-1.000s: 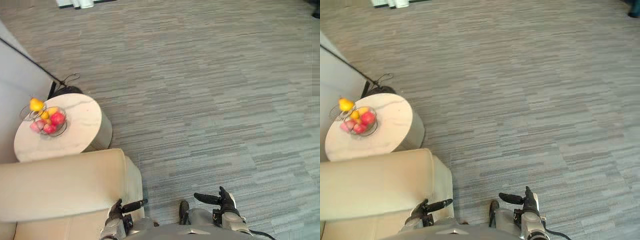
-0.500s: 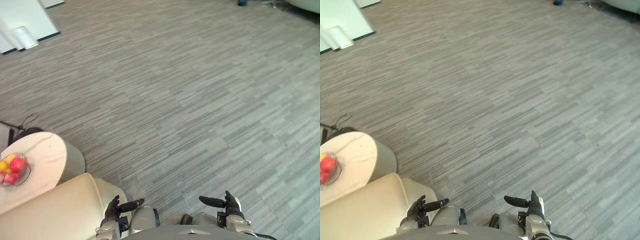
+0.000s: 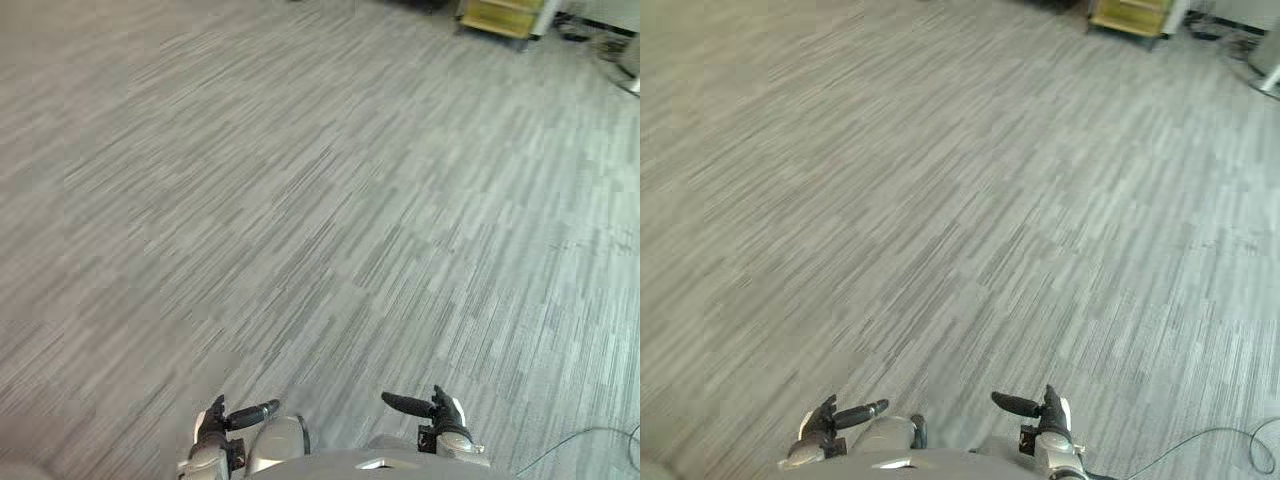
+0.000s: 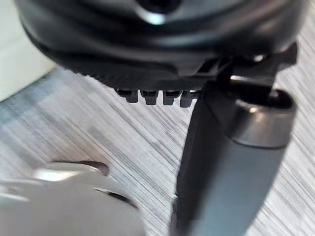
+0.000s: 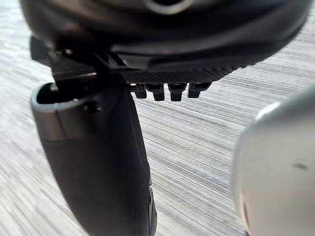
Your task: Pick up cushions and gather them together orderly.
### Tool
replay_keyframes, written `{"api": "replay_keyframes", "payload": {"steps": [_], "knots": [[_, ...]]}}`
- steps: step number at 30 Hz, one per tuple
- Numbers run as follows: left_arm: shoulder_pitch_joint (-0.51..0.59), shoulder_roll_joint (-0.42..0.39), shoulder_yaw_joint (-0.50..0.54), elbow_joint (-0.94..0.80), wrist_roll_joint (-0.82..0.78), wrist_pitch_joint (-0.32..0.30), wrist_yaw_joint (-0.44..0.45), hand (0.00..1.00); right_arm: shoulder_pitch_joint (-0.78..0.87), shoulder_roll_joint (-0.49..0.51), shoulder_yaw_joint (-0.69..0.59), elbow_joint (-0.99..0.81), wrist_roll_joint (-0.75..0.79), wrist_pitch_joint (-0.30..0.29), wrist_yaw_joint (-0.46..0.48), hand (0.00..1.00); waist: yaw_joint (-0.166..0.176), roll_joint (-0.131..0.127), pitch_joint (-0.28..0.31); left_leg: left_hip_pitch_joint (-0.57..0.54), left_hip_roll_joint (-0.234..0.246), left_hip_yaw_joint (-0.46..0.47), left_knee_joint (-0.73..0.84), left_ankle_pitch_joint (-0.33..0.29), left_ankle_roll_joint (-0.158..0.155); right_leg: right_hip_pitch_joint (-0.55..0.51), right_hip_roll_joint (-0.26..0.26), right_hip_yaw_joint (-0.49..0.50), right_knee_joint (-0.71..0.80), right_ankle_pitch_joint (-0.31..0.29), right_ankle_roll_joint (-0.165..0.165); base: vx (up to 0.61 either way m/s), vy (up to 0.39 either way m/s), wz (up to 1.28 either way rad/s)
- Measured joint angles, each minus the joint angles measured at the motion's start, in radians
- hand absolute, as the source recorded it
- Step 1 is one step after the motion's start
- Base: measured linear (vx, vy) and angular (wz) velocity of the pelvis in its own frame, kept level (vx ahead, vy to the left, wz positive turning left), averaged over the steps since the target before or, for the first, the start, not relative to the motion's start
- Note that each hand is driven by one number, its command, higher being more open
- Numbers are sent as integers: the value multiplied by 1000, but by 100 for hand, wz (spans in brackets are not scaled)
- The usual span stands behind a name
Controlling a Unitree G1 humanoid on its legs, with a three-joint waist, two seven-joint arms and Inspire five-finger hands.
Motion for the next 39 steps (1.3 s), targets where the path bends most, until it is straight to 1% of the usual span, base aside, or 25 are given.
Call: {"api": "replay_keyframes", "payload": {"steps": [1, 2, 3, 4, 5, 7, 9, 12, 14, 15, 19, 21, 22, 24, 26, 27, 28, 29, 30, 31, 32, 34, 35, 37, 39], "knots": [[-9, -4, 0, 0, 0, 0, 0, 100, -6, -7, 0, 0, 0, 0, 1, 100, -3, 10, 5, 14, 15, 5, -8, 0, 0, -15, -5, -21, -22, -6, 1, 492, -150, -24], [-22, -15, -6, -1, 0, -7, -3, 100, -33, -25, 3, 1, 0, -5, 1, 100, -17, 38, 24, 55, 66, 19, -18, -2, -4, -64, -5, -62, -171, 5, 28, 428, -169, -35], [-13, -5, -26, -2, 0, -16, -6, 100, -36, -23, 3, 8, 0, -5, -2, 100, -24, 12, 20, 92, 69, 52, -22, -18, -32, -85, -7, -68, -428, 122, 53, 549, -233, -35], [-13, -1, -26, -3, 1, -17, -6, 100, -36, -22, 3, 10, 0, -5, -2, 100, -24, 6, 20, 96, 69, 54, -22, -19, -37, -86, -9, -68, -448, 172, 39, 479, -234, -57], [-16, -11, -36, 20, 1, -16, -7, 100, -46, -28, 3, 36, 0, -4, -2, 100, -16, 24, 20, 123, 112, 68, -23, -37, -58, -67, 41, -62, -471, 229, -40, 481, -271, -63], [-22, -39, -60, 28, 7, -14, -26, 100, -60, -40, -27, 51, 0, -5, -9, 100, -27, 26, 33, 94, 83, 33, -45, -9, -55, -73, 62, -40, -483, 201, -56, 287, -186, -50], [-26, -42, -63, 31, 22, -14, -26, 100, -58, -50, -70, 72, 14, 4, -9, 100, -31, 39, 34, 91, 102, 56, 24, 17, -57, -34, 85, -41, -488, 159, -50, 207, -129, -9], [-30, -55, -44, 17, 23, -18, -27, 100, -31, -57, -68, 68, 13, -1, -11, 100, -30, 60, 44, -65, 185, 2, 464, 44, -95, 100, 136, -52, -593, 141, -44, 292, -190, 12], [-34, -63, 3, -10, 23, -20, -25, 100, -22, -48, -58, 64, 17, 0, -16, 100, -22, 58, 60, -207, 225, 7, 737, -18, -90, 201, 161, -52, -656, 132, -43, 268, -106, -4], [-34, -62, 6, -18, 23, -21, -26, 100, -20, -40, -58, 61, 24, 0, -17, 100, -20, 57, 61, -239, 221, 16, 745, -34, -87, 232, 162, -51, -674, 130, -38, 208, -72, -7], [-44, -64, 10, -46, 20, -29, -27, 100, -24, -18, -72, 57, 41, 1, -22, 100, -8, 42, 67, -360, 129, 66, 324, -32, -56, 334, 153, -15, -773, 125, -2, 331, -6, -23], [-43, -65, 16, -61, 19, -30, -25, 100, -11, -19, -72, 59, 41, 2, -25, 100, 17, 30, 73, -375, 70, 62, 8, 114, -76, 400, 135, 20, -803, 95, 48, 487, 116, -46], [-44, -64, 18, -64, 17, -31, -25, 100, -9, -19, -70, 61, 41, 3, -25, 100, 29, 29, 73, -377, 66, 60, -7, 157, -73, 416, 134, 34, -811, 88, 60, 511, 116, -64], [-45, -51, 17, -68, 17, -29, -21, 100, -9, -10, -61, 65, 41, 6, -25, 100, 39, 3, 59, -355, 41, 55, -17, 298, -11, 450, 104, 72, -840, 80, 105, 524, 94, -45], [-56, -27, 40, -81, 15, -29, -28, 100, -40, 21, -54, 68, 40, 5, -20, 100, 30, -53, 79, -375, 43, 68, 128, 237, 42, 460, 65, 131, -812, 131, 164, 623, 122, -37], [-61, -19, 71, -91, 0, -36, -28, 100, -42, 37, -55, 70, 40, 4, -20, 100, 37, -63, 74, -467, 57, 80, 348, 146, 28, 451, 66, 183, -724, 156, 173, 561, 189, -25], [-57, -14, 46, -86, 1, -40, -27, 100, -21, 29, -53, 78, 39, 5, -20, 100, 28, -70, 59, -450, 27, 80, 311, 143, 45, 431, 35, 187, -614, 143, 193, 349, 208, -14], [-44, -20, 28, -80, 2, -41, -27, 100, -4, 11, -49, 81, 38, 4, -18, 100, 30, -44, 44, -424, 22, 84, 254, 164, 86, 401, 31, 196, -487, 142, 198, 331, 249, -3], [-24, -12, 4, -72, 1, -40, -29, 100, 5, 11, -39, 90, 35, 1, -18, 100, 28, -52, 27, -378, 18, 88, 257, 55, 66, 353, 2, 203, -315, 148, 217, 443, 235, 5], [-30, 12, -2, -65, 1, -36, -26, 100, 1, 17, -28, 94, 35, 4, -13, 100, 12, -95, 26, -342, -25, 90, 260, 12, 76, 252, -78, 214, -72, 186, 257, 451, 170, 13], [-37, 14, -1, -54, 0, -29, -25, 100, -4, 14, -25, 93, 34, 4, -11, 100, 9, -98, 28, -320, -25, 89, 259, -5, 73, 212, -94, 210, 4, 177, 241, 461, 51, 12], [-30, 12, -6, -36, -1, -10, -18, 100, -12, 3, -24, 71, 40, -6, -4, 100, 3, -67, 49, -180, -20, 82, 193, -47, 63, 103, -103, 163, 95, 105, 131, 497, -4, -4], [-22, 12, -12, -36, -1, -9, -17, 100, -15, -3, -19, 66, 40, -9, -3, 100, -1, -56, 54, -134, -17, 79, 161, -48, 59, 80, -94, 141, 61, 81, 106, 451, -42, 3], [-20, 11, -33, -35, -1, -8, -16, 100, -26, -15, -17, 57, 41, -11, 1, 100, -14, -37, 63, -55, -1, 69, 104, -52, 43, 9, -51, 118, -78, 50, 80, 440, -124, 17], [-19, 7, -35, -31, -1, -8, -16, 100, -37, -20, -18, 34, 41, -17, 2, 100, -24, -26, 71, -7, 20, 55, 69, -54, 31, -75, -3, 140, -259, 62, 88, 447, -217, 41]]}}
